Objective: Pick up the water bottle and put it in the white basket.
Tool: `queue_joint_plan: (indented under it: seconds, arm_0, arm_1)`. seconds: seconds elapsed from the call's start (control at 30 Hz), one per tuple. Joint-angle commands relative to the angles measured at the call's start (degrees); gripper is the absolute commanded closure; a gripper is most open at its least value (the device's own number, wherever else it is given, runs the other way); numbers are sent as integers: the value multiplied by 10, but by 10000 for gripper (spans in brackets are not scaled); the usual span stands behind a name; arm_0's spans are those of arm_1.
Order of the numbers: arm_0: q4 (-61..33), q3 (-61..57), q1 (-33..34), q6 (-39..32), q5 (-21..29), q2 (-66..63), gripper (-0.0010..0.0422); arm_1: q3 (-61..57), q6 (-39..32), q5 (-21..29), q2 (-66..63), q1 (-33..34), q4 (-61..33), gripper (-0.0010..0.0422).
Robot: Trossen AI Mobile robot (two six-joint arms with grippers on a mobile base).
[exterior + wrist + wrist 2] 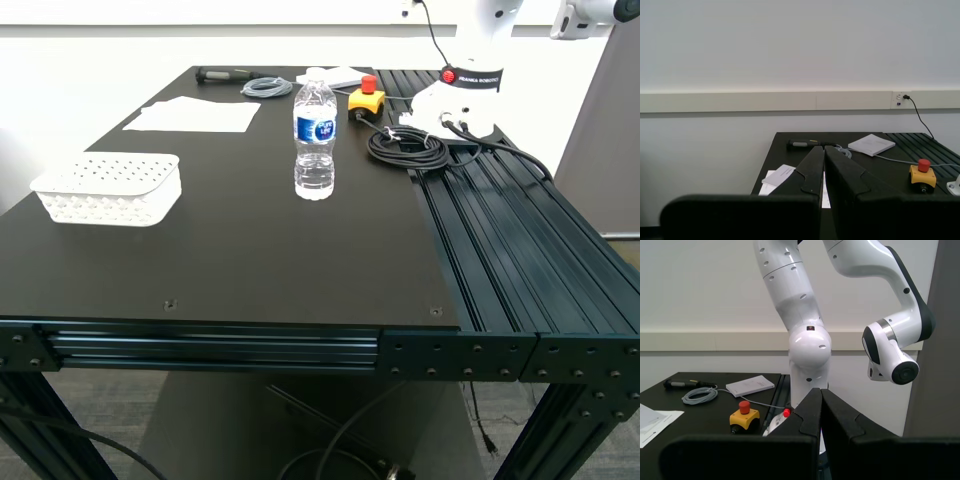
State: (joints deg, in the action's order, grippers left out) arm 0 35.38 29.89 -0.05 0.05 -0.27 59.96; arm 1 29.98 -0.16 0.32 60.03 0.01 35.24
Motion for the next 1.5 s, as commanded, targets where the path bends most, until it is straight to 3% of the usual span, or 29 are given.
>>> queue_joint_plan:
  seconds: [0.03,0.8,0.87,1.03,1.37,1.5]
  arm_0:
    - [2,1,0,0,0,0,412]
    - [2,1,0,0,0,0,412]
    - [2,1,0,0,0,0,412]
    - [2,1,0,0,0,0,412]
    - [1,1,0,0,0,0,412]
    - [2,1,0,0,0,0,412]
  arm_1:
    - [0,1,2,0,0,2,413]
    - [0,3,6,0,0,2,413]
    - [1,11,37,0,0,3,413]
    - [42,-4,183,38,1,-28,413]
    - [297,-46,292,276,46,-322,412]
    - [414,-88,295,373,98,-417,413]
